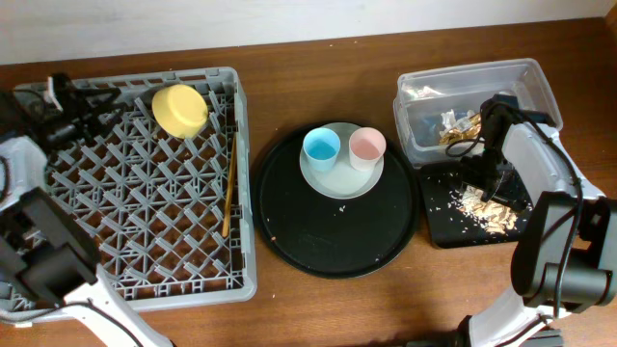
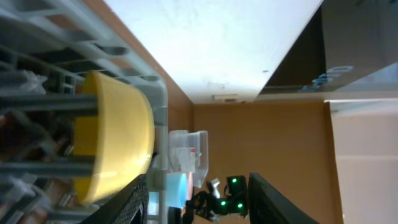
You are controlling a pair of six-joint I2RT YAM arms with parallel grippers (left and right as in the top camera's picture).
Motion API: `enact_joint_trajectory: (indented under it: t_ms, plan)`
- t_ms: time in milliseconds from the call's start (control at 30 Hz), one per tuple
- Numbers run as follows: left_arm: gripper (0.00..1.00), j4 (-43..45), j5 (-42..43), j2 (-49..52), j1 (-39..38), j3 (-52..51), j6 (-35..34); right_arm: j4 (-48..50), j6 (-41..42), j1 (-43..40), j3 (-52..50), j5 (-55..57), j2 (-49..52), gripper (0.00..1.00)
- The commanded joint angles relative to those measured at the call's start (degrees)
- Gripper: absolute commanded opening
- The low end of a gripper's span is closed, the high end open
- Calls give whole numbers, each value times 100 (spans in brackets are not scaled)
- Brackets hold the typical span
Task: Sort waste into correct bins and load items into the dishwasher rack
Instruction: 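Carry the yellow bowl to the dish rack and set it down, then reach the right gripper to the pink cup on the plate and grasp it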
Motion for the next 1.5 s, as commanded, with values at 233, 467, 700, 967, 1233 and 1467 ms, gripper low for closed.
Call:
enact_joint_trajectory:
  t_ms: [233, 467, 700, 967, 1233, 1467]
  plan:
    - [58, -4238, -6279, -3373, -2942, 35, 1980, 4, -35, -37, 33, 85, 35, 99]
    - [59, -4806, -6894, -3364, -4382, 9, 1978, 603, -35, -37, 33, -308, 35, 99]
    - [61, -4793, -6894, -3364, -4492, 9, 1978, -264, -994, -26, 321, -1139, -568, 99]
    - [62, -4684, -6891, -3364, -4494, 9, 1976, -404, -2500, 437, 918, -4472, -2542, 99]
    - [62, -4562, -6874, -3362, -4494, -275, 1952, 452, -2430, 2702, 896, -2085, -2391, 58]
    - [62, -4590, -6874, -3362, -4494, -374, 1954, 920, -2463, 3458, 896, -831, -1080, 58]
